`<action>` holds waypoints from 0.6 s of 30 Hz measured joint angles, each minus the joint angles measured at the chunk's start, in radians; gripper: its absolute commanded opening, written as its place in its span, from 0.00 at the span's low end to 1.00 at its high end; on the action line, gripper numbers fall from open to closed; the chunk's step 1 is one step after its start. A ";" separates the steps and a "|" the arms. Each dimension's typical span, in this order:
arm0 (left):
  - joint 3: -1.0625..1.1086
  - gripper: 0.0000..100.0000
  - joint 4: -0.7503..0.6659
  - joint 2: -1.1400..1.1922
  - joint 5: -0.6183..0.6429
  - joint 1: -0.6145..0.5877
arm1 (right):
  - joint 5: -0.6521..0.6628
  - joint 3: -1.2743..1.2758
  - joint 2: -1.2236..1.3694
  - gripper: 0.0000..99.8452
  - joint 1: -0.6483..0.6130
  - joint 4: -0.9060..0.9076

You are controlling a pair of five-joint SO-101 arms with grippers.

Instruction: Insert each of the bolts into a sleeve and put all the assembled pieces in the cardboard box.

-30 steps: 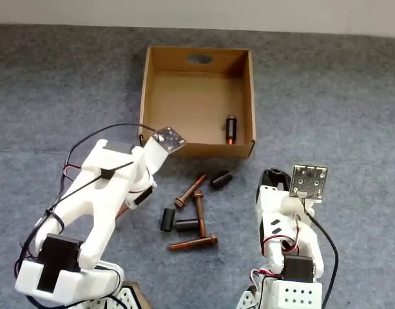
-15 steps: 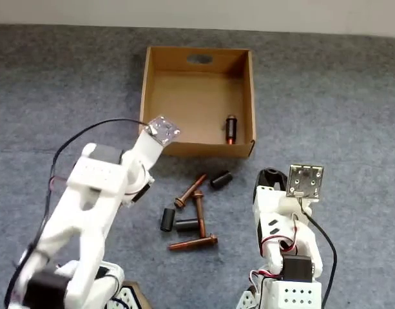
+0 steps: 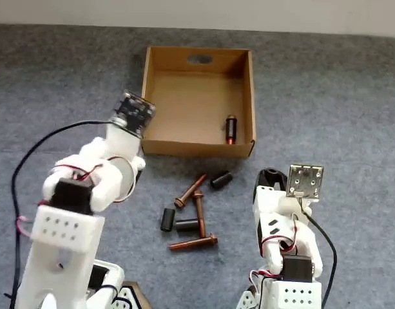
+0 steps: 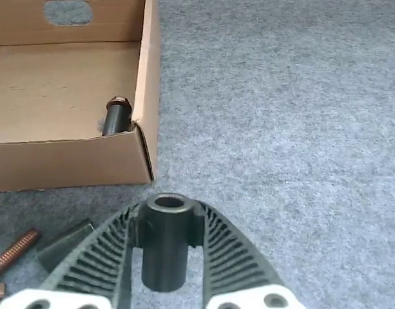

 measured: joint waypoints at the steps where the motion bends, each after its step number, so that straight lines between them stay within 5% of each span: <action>1: -0.025 0.01 0.000 -0.020 0.015 0.002 | 0.000 -0.008 0.000 0.01 0.000 0.000; 6: -0.124 0.01 0.000 -0.114 0.054 0.008 | 0.000 -0.104 0.000 0.01 -0.017 0.000; 11: -0.201 0.01 0.002 -0.172 0.077 0.009 | 0.000 -0.227 -0.002 0.01 -0.169 -0.026; 18: -0.290 0.01 0.000 -0.176 0.123 0.009 | 0.000 -0.135 0.000 0.01 -0.370 -0.390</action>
